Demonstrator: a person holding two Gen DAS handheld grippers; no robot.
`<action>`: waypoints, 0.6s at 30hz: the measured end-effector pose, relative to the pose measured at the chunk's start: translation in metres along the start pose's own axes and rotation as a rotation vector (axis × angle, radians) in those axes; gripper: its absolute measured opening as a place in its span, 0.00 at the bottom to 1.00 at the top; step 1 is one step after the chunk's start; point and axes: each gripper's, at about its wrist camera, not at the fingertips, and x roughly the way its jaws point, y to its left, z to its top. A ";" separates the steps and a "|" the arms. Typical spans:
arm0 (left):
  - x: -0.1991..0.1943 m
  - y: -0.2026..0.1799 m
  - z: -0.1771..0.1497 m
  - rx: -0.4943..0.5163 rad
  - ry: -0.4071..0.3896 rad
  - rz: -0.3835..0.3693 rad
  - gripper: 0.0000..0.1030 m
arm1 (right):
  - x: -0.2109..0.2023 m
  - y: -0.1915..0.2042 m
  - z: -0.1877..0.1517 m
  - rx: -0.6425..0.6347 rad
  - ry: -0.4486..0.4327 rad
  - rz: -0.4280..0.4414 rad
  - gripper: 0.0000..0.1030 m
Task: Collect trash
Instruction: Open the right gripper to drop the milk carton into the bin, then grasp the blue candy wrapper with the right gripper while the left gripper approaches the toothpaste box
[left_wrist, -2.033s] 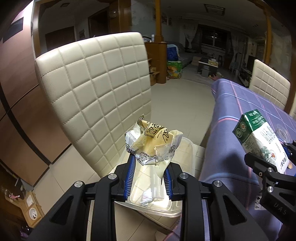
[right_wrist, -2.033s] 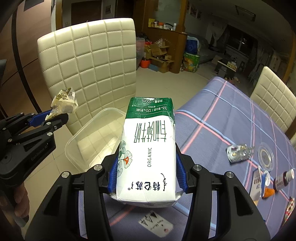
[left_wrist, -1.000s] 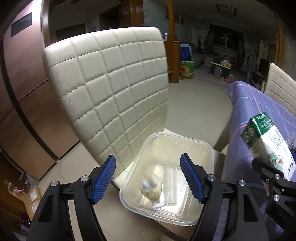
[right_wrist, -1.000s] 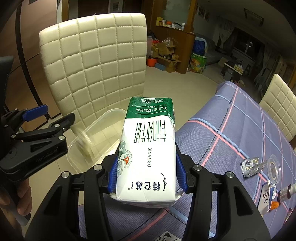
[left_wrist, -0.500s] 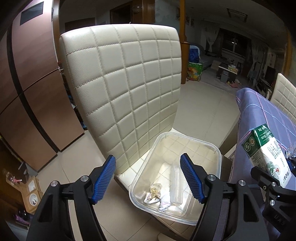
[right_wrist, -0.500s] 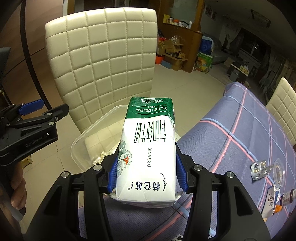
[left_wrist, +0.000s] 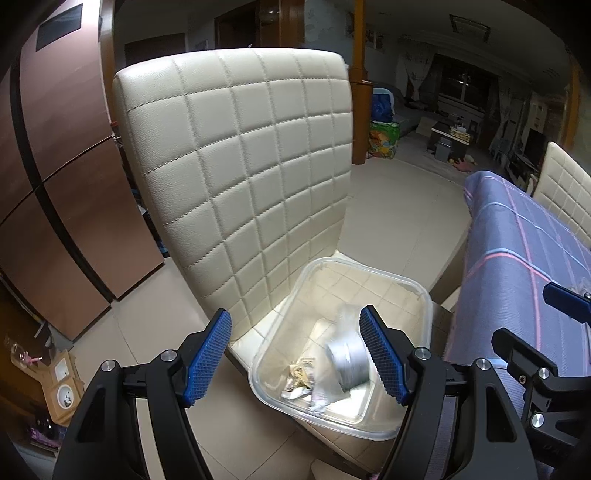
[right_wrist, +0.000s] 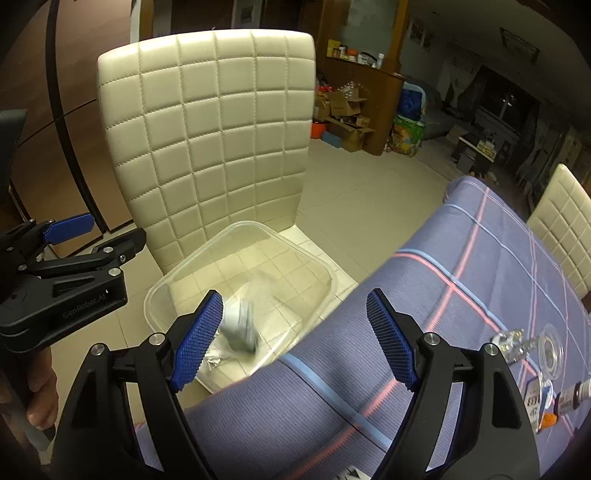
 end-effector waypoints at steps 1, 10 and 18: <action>-0.002 -0.003 0.000 0.005 -0.001 -0.005 0.68 | -0.003 -0.003 -0.002 0.006 0.000 -0.003 0.77; -0.049 -0.064 -0.012 0.127 -0.046 -0.091 0.68 | -0.054 -0.052 -0.049 0.109 -0.018 -0.080 0.77; -0.086 -0.145 -0.035 0.258 -0.049 -0.213 0.68 | -0.104 -0.128 -0.121 0.275 -0.005 -0.214 0.77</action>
